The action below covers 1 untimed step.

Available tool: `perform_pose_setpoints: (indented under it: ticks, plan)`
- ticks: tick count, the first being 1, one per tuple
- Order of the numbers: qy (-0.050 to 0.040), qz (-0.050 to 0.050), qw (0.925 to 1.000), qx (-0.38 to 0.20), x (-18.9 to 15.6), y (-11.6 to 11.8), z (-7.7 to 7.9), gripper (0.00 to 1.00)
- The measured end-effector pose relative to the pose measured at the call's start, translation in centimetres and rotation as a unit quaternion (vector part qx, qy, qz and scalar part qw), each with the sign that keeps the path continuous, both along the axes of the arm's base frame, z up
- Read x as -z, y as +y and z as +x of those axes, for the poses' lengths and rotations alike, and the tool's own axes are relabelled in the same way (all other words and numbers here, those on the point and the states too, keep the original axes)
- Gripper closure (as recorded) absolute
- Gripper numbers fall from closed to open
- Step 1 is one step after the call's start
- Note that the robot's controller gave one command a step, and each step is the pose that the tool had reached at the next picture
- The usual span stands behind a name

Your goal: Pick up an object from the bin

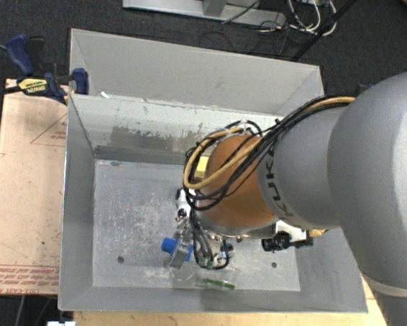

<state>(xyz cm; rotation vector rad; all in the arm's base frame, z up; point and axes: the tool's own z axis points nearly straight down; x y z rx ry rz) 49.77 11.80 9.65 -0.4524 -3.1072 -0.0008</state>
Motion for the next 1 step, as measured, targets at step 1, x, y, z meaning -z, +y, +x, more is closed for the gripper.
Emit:
perform_pose_setpoints:
  ticks: [1]
  plan:
    - [-0.0008, 0.000, 1.0000, 0.000, -1.13, 0.01, 0.04, 1.00]
